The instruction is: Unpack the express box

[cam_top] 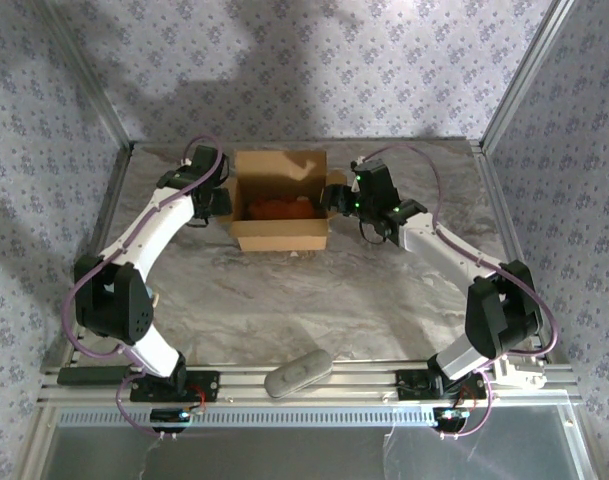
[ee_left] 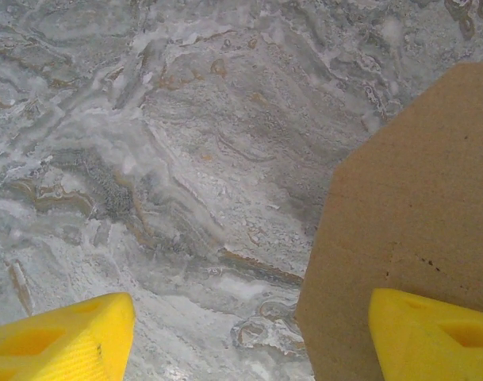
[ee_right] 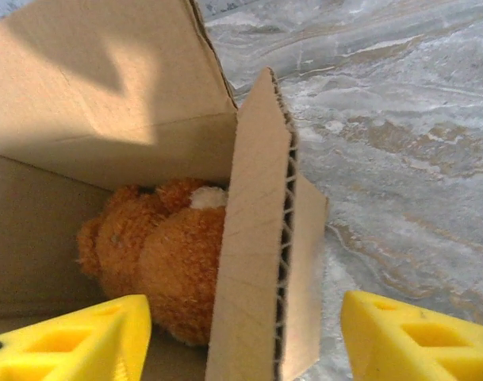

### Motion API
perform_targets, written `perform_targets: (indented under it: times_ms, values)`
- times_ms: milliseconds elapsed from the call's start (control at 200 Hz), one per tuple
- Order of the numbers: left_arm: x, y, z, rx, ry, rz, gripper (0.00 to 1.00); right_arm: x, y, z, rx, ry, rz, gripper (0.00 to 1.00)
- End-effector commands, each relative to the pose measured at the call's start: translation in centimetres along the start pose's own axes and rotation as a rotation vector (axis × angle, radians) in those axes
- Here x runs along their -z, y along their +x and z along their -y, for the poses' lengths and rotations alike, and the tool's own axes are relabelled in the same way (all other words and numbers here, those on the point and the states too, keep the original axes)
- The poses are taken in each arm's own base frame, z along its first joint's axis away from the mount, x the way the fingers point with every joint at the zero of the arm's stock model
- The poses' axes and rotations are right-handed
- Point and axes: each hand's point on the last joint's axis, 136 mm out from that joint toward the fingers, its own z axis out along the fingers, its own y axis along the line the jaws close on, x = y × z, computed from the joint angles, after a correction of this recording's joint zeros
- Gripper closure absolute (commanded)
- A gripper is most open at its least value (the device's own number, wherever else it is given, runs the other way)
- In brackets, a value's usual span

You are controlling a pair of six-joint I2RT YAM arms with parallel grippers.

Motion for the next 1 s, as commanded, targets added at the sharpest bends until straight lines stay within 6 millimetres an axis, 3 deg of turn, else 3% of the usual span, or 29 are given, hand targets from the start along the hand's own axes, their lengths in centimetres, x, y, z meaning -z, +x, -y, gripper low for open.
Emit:
perform_targets:
  times_ms: [0, 190, 435, 625, 765, 995]
  values:
    - [1.8, -0.1, 0.1, -0.023, 0.025, 0.0, 0.22, 2.2, -2.5, -0.4, 0.009, 0.01, 0.055, 0.29]
    - [2.7, -0.7, -0.2, -0.005, 0.022, 0.022, 0.22, 4.1, -3.8, -0.6, 0.006, 0.017, 0.063, 0.25]
    - [5.1, -1.8, -0.8, 0.011, 0.033, 0.061, 0.22, 8.9, -7.2, -1.8, 0.028, 0.039, 0.136, 0.24]
    - [6.9, -2.1, -1.0, 0.008, 0.061, 0.068, 0.22, 11.4, -9.2, -5.6, 0.086, -0.001, 0.148, 0.26]
    - [7.8, -1.5, -0.3, 0.004, 0.149, 0.061, 0.22, 10.3, -9.3, -9.6, 0.128, -0.034, 0.141, 0.27]
    - [8.9, -2.1, -2.3, 0.094, 0.238, 0.109, 0.22, 3.7, -6.1, -14.1, 0.218, -0.001, 0.0, 0.28]
